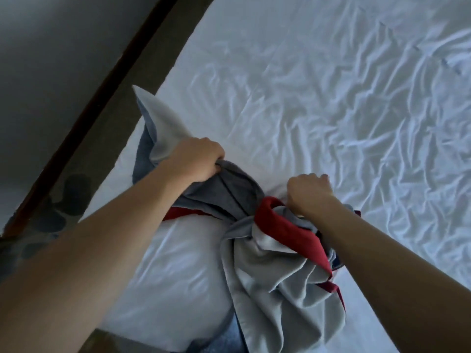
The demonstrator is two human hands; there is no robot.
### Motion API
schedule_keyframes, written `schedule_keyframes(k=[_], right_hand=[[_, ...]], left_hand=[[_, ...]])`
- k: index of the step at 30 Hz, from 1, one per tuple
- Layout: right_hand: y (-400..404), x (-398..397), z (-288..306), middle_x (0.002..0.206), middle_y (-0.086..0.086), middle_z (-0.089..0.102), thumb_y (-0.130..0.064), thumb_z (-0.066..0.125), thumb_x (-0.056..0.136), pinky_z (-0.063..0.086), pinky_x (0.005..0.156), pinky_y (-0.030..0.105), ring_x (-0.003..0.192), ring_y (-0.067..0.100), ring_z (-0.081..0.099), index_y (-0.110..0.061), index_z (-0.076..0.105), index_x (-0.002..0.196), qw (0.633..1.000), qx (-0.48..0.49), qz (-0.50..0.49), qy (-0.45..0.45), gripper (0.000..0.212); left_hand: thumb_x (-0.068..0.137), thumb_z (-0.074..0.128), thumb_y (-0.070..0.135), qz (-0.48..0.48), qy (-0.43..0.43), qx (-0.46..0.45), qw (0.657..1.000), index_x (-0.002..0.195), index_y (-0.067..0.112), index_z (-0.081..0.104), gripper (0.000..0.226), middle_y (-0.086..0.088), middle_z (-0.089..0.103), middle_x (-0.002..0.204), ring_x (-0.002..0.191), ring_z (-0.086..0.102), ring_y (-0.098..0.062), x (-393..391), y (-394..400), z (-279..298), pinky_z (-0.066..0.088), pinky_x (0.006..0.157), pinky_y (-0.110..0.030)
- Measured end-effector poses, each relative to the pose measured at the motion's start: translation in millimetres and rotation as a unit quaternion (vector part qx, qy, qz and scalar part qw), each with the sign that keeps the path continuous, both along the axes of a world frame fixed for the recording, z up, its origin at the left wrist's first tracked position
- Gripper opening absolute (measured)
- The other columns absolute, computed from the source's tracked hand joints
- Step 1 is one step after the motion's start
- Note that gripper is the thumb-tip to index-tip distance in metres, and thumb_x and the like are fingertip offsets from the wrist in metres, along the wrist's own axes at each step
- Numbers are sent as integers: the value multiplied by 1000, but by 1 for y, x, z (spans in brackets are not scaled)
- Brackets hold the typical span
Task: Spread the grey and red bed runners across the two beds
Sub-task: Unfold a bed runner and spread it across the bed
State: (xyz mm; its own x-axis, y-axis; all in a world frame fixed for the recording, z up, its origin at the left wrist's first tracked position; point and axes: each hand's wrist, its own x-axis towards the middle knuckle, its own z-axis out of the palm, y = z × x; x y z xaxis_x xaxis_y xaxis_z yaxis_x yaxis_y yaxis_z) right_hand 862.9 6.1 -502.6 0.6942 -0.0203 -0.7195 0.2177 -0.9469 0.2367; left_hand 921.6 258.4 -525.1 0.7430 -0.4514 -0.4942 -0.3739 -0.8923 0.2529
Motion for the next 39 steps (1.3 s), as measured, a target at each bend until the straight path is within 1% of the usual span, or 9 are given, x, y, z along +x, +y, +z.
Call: schedule_keyframes(k=[7,9,12,16,20,25,32,36,39], right_hand=[[-84,-55,7,109,1,58,-45,51,88,36,95,42,104,24,55,-25,58,116,996,-2,-89,-30,35],[-91,-65,6,118,5,56,-48,51,89,35,100,45,112,26,53,-25,54,123,994,1,-97,-46,41],[-104,-77,8,87,-1,54,-35,55,86,36,99,42,99,24,57,-22,60,96,995,-2,-85,-50,18],[-141,-100,16,73,-4,52,-25,58,80,37,97,38,91,22,60,-23,44,70,994,-35,-94,-51,17],[-191,-127,28,76,-4,55,-30,59,83,38,100,39,96,22,61,-24,56,80,985,-68,-139,-78,8],[-205,-139,26,103,3,62,-30,62,81,36,105,44,105,27,60,-18,53,111,978,27,-128,-165,33],[-222,-160,21,75,-1,50,-18,54,87,36,102,42,88,30,61,-17,60,92,950,165,-131,-232,8],[-235,-170,26,86,5,60,-12,67,78,39,103,45,86,27,59,-16,53,134,904,254,-169,-300,57],[-249,-175,32,87,6,62,-7,78,63,41,101,45,83,29,59,-15,64,123,897,300,-118,-301,62]], left_hand=[[86,58,26,-147,66,-32,986,124,29,58,39,5,65,116,103,61,-19,-37,-117,4,36,91,-35],[88,56,26,-195,43,-29,979,119,28,60,31,4,66,111,100,61,-21,-56,-156,6,35,86,-35],[91,49,20,-216,-2,-11,976,87,27,59,13,3,64,88,87,60,-23,-77,-183,4,29,76,-34],[88,50,18,-156,-36,50,986,86,25,66,17,1,67,87,80,58,-25,-79,-172,3,29,77,-34],[86,54,17,-79,-20,101,992,99,26,67,21,-1,70,100,93,62,-26,-79,-154,5,35,87,-36],[91,44,22,-103,8,-50,993,68,29,39,25,5,56,74,63,46,-17,-118,-220,23,34,72,-35],[90,33,35,75,140,-139,977,110,31,65,38,4,68,106,95,60,-24,-140,-270,30,48,83,-40],[91,42,29,84,115,-135,980,105,35,65,28,8,68,106,95,61,-21,-150,-293,32,46,78,-35],[88,44,29,93,97,-134,982,103,35,65,27,8,68,102,90,60,-20,-157,-310,34,43,75,-33]])
